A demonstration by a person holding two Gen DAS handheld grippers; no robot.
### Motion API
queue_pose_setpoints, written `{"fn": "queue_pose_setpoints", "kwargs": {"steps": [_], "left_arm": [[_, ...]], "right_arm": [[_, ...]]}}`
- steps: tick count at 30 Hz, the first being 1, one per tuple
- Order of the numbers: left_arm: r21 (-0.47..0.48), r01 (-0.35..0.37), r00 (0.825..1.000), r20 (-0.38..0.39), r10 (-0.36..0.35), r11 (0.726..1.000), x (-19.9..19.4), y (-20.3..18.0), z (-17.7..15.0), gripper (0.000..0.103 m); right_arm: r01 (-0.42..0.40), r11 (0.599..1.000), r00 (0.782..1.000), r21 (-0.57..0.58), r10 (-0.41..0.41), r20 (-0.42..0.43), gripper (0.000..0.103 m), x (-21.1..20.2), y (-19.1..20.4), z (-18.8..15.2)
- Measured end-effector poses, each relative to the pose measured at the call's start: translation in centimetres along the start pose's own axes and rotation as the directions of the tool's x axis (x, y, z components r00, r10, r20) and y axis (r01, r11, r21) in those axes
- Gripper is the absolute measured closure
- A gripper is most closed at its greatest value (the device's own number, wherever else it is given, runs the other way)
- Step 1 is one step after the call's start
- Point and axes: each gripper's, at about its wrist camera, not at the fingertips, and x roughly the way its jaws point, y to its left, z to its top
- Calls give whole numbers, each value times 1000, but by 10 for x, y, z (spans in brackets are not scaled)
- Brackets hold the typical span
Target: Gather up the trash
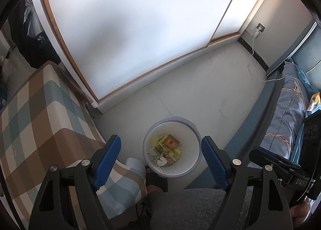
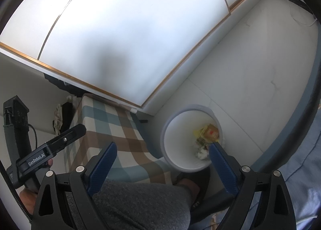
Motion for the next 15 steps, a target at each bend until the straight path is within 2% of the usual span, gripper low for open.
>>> {"fn": "queue_pose_setpoints", "kwargs": {"steps": [9,12,15], "left_arm": [[-11,21,1000,-4,-21,1000,-8,2,-2,23],[-2,34,999,39,-34,999,-17,2,-6,23],[-16,15,997,80,-13,1000,-26,7,-8,23]], "right_arm": [[16,1000,1000,-10,-16,-1,9,0,0,1],[27,1000,1000,-16,-27,1,9,-2,1,-1],[33,999,999,-19,-33,11,9,-7,5,-1]]}}
